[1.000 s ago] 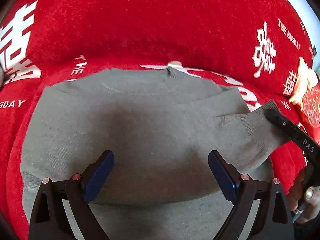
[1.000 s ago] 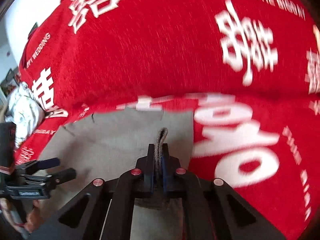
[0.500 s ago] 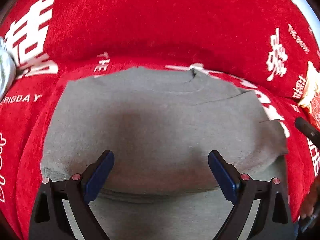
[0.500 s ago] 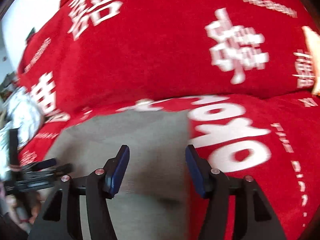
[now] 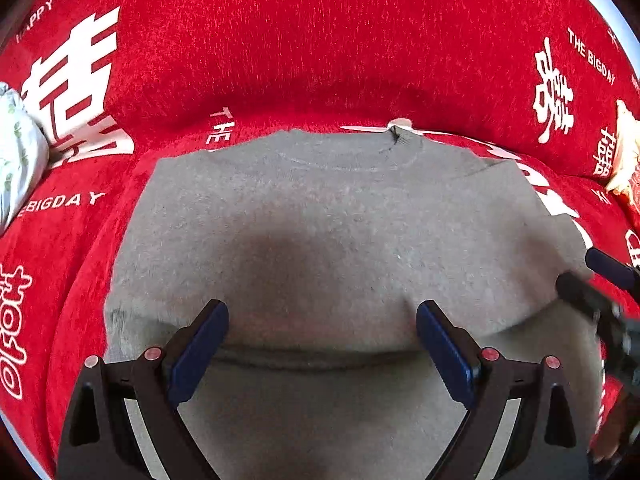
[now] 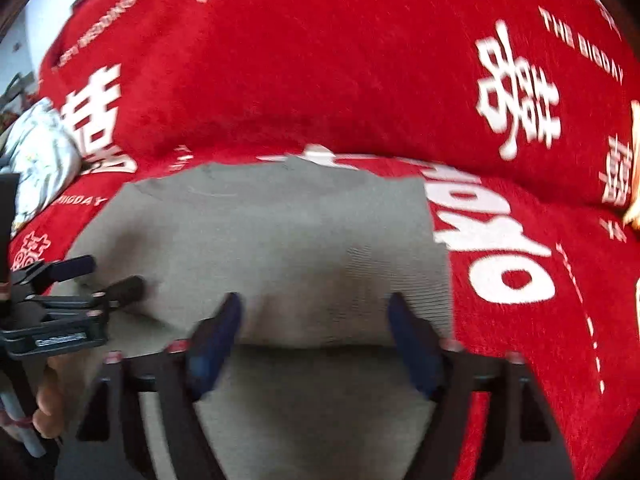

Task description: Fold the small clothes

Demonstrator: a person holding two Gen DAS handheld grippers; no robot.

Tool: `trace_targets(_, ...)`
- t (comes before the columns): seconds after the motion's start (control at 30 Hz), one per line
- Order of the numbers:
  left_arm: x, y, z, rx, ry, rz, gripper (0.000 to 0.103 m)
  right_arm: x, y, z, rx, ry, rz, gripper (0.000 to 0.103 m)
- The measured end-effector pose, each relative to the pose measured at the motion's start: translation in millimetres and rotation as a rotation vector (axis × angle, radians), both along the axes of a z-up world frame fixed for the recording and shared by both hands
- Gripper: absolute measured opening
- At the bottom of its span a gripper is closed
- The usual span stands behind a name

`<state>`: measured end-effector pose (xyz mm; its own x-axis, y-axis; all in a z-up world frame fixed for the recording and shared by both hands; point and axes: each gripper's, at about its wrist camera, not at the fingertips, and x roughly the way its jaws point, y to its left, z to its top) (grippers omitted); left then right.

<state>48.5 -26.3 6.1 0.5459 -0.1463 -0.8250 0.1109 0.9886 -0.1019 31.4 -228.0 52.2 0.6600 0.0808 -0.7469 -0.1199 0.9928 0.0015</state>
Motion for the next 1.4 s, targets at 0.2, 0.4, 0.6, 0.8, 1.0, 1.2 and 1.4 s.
trace_targets(0.2,-25,0,-15,0.044,0.032,0.021,0.095,-13,29,-37,-0.059,0.103,0.004,0.081)
trace_targets(0.4,-85,4,-16,0.057,-0.014,0.024,0.096,-71,29,-44,-0.051,0.037,-0.023,0.087)
trace_targets(0.6,-141,8,-19,0.066,-0.022,-0.002,0.096,-134,32,-54,-0.088,0.001,0.044,0.103)
trace_targets(0.8,-191,18,-30,0.084,-0.008,-0.053,0.103,-183,26,-63,-0.131,0.011,0.087,0.103)
trace_targets(1.0,-218,2,-24,0.09,-0.05,-0.143,0.102,-207,43,-43,-0.162,-0.043,0.136,0.103)
trace_targets(1.2,-210,18,-39,0.12,0.007,-0.062,0.103,-196,61,-66,-0.273,0.012,0.188,0.103)
trace_targets(1.4,-229,78,-37,0.012,0.048,0.115,0.103,-216,16,-52,-0.226,0.025,0.066,0.103)
